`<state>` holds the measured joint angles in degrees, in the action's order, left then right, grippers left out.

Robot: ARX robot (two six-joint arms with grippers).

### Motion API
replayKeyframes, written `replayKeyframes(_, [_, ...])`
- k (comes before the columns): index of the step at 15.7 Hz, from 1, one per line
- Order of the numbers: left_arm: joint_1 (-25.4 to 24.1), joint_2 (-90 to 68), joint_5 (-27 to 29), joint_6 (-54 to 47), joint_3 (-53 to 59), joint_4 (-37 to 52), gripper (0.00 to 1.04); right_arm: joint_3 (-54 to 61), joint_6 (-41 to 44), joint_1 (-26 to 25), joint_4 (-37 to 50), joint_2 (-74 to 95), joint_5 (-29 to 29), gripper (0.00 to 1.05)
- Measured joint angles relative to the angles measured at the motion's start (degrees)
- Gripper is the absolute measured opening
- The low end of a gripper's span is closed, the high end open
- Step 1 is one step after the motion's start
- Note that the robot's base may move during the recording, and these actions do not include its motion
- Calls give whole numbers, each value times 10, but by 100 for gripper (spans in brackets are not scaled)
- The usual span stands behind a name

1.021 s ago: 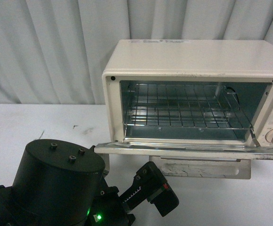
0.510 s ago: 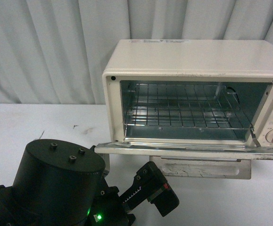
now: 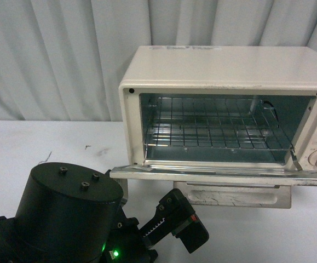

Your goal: Open oven

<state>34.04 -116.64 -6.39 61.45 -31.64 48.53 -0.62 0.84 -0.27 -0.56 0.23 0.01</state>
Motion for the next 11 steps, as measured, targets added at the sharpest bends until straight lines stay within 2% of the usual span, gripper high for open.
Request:
replayKeyframes(5, [0, 0, -1, 0, 0, 0, 98, 0, 0, 0, 3, -1, 0, 2])
replayKeyframes(6, [0, 0, -1, 0, 0, 0, 98, 0, 0, 0, 3, -1, 0, 7])
replayKeyframes(11, [0, 0, -1, 0, 0, 0, 98, 0, 0, 0, 3, -1, 0, 59])
